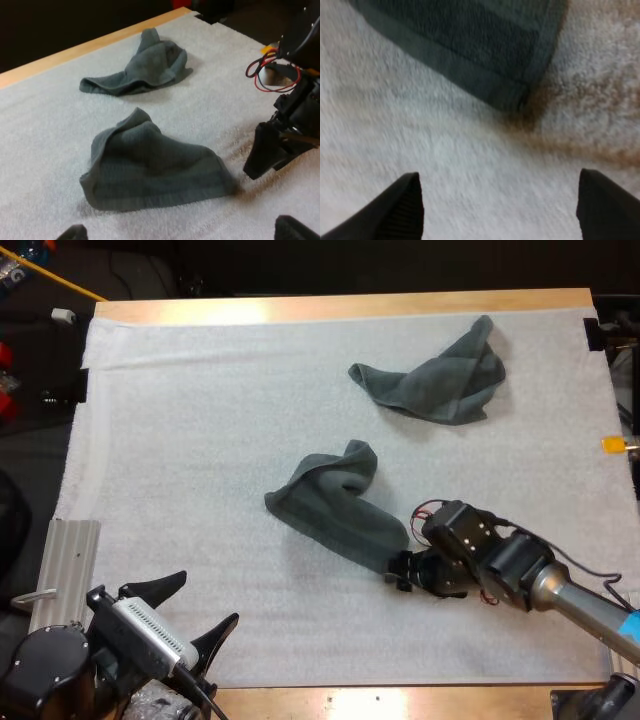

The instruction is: Pick towel from pile, fold and stack

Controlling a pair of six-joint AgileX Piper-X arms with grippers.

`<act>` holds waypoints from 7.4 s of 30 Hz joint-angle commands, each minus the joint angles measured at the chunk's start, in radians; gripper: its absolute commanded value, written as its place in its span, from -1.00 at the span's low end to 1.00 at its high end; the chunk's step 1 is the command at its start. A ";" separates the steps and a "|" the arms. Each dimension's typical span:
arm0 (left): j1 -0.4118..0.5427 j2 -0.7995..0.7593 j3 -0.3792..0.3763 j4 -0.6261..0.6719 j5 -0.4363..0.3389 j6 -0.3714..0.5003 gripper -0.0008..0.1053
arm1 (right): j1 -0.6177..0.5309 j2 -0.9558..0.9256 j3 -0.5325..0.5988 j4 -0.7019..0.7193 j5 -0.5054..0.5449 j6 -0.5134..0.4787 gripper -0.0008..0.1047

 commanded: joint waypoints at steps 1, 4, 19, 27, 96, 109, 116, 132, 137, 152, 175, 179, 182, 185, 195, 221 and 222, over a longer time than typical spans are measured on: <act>-0.002 0.001 -0.004 0.009 -0.003 0.005 0.33 | 0.000 0.002 0.013 -0.055 -0.009 0.031 0.13; -0.002 0.001 -0.004 0.020 -0.001 -0.001 0.33 | 0.000 0.025 0.046 -0.129 -0.010 0.093 -0.06; -0.002 0.001 -0.004 0.020 0.063 -0.058 0.33 | 0.000 0.246 0.054 -0.352 -0.017 0.240 -0.13; -0.002 0.001 -0.004 0.020 0.069 -0.059 0.33 | 0.000 0.250 0.054 -0.372 -0.006 0.233 -0.98; -0.008 1.186 0.106 -0.430 0.303 0.021 -0.98 | 0.000 -0.206 0.054 0.235 0.159 -0.128 -0.99; -0.005 0.966 0.097 -0.316 0.438 0.001 -0.98 | -0.001 -0.239 -0.027 0.245 0.186 -0.218 -0.99; -0.002 0.676 0.033 -0.269 0.478 -0.118 -0.98 | -0.001 -0.307 -0.224 0.403 0.309 -0.270 -0.99; -0.006 0.313 -0.040 -0.124 0.496 -0.314 -0.98 | 0.000 -0.412 -0.471 0.715 0.093 -0.240 -0.99; -0.006 0.284 -0.040 -0.091 0.456 -0.277 -0.98 | 0.000 -0.444 -0.474 0.745 0.049 -0.207 -0.99; -0.006 0.500 0.141 -0.328 0.127 -0.081 -0.98 | -0.003 -0.192 -0.268 0.392 0.276 -0.103 -0.99; 0.026 1.091 0.171 -0.731 0.030 -0.199 -0.98 | -0.170 0.224 -0.263 0.043 0.226 0.037 -0.99; 0.053 1.150 0.171 -0.772 0.042 -0.224 -0.98 | -0.177 0.266 -0.263 -0.001 0.218 0.044 -0.99; 0.071 1.173 0.171 -0.795 0.068 -0.224 -0.98 | -0.194 0.293 -0.263 -0.037 0.191 0.077 -0.99; 0.086 1.180 0.171 -0.836 0.088 -0.224 -0.85 | -0.211 0.309 -0.263 -0.088 0.148 0.080 -0.98; 0.113 1.180 0.169 -0.953 0.112 -0.293 0.18 | -0.291 0.316 -0.263 -0.293 0.030 0.103 0.13; 0.113 0.849 0.059 -0.750 0.154 -0.205 0.23 | -0.341 -0.049 -0.263 -0.126 -0.025 -0.337 0.14; 0.113 0.821 0.059 -0.729 0.149 -0.196 0.23 | -0.341 -0.070 -0.263 -0.106 -0.025 -0.340 0.14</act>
